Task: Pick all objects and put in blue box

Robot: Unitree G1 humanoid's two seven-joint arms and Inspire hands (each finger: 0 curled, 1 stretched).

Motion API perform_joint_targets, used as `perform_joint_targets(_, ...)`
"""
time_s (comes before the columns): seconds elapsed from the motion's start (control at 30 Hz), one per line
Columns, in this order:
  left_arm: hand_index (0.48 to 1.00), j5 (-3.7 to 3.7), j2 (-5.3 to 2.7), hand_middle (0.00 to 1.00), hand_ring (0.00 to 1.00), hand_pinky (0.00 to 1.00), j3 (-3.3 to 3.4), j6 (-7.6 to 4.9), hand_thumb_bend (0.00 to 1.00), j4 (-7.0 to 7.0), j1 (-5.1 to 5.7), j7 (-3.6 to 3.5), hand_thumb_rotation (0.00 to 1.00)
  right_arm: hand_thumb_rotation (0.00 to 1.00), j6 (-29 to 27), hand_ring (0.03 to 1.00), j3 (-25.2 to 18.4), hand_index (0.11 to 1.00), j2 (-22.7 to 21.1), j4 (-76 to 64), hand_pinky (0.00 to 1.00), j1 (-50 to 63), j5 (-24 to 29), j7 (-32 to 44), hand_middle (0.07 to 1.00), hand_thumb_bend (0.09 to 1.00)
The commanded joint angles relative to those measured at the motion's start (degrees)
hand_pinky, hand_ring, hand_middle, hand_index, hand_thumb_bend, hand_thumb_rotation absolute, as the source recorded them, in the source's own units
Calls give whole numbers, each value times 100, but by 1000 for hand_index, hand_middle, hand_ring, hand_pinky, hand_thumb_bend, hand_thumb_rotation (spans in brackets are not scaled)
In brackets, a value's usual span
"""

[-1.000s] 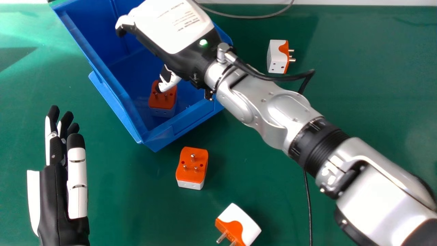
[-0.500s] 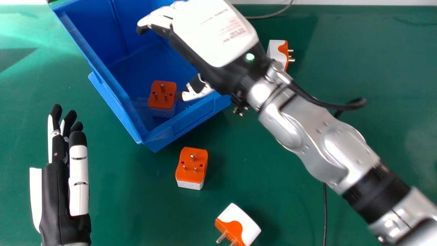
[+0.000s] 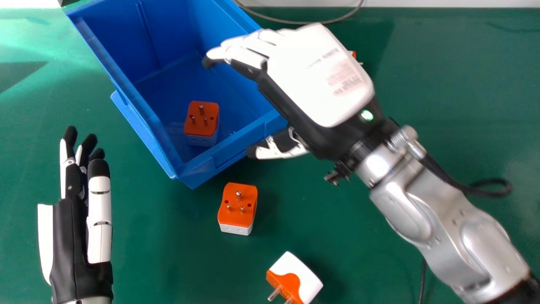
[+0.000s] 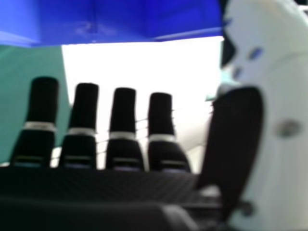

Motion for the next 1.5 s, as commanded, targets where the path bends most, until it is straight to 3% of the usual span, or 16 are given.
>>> perform_joint_targets(0.0, 964, 25, 19, 936, 916, 889, -2, -50, 448, -135, 21, 13, 927, 4, -35, 717, -256, 728, -1, -318, 579, 229, 137, -106, 749, 705)
perform_joint_targets(0.13, 960, -39, 13, 935, 915, 885, -13, -61, 447, -117, 11, -18, 921, 8, -68, 721, -536, 738, -17, -477, 582, 634, 199, -188, 755, 682)
perform_joint_targets(0.37, 958, -50, 58, 932, 912, 884, 6, -133, 449, -88, 23, -56, 913, 5, -224, 722, -986, 739, 23, -412, 587, 913, 335, -495, 760, 668)
perform_joint_targets(0.53, 961, -39, 45, 935, 914, 889, 18, -139, 457, -80, 32, -52, 918, 4, -93, 731, -1193, 752, 56, -340, 593, 933, 291, -516, 771, 651)
perform_joint_targets(0.7, 965, 47, 82, 936, 916, 892, 42, -162, 459, -39, 20, -31, 922, 33, 137, 752, -1332, 775, 169, -193, 609, 866, 278, -537, 792, 617)
perform_joint_targets(0.77, 969, 47, 88, 938, 919, 898, 46, -164, 464, -38, 19, -36, 935, 91, 222, 788, -1371, 804, 198, -128, 641, 822, 271, -520, 825, 583)
perform_joint_targets(1.03, 979, 25, 85, 946, 927, 915, 46, -141, 470, -50, 38, -52, 957, 251, 718, 876, -1271, 885, 196, 129, 733, 573, 91, -187, 912, 538)
perform_joint_targets(1.47, 977, 37, 70, 945, 924, 912, 30, -136, 461, -96, 27, -46, 964, 284, 1310, 924, -887, 935, 159, 1098, 785, -278, -208, 170, 962, 560)
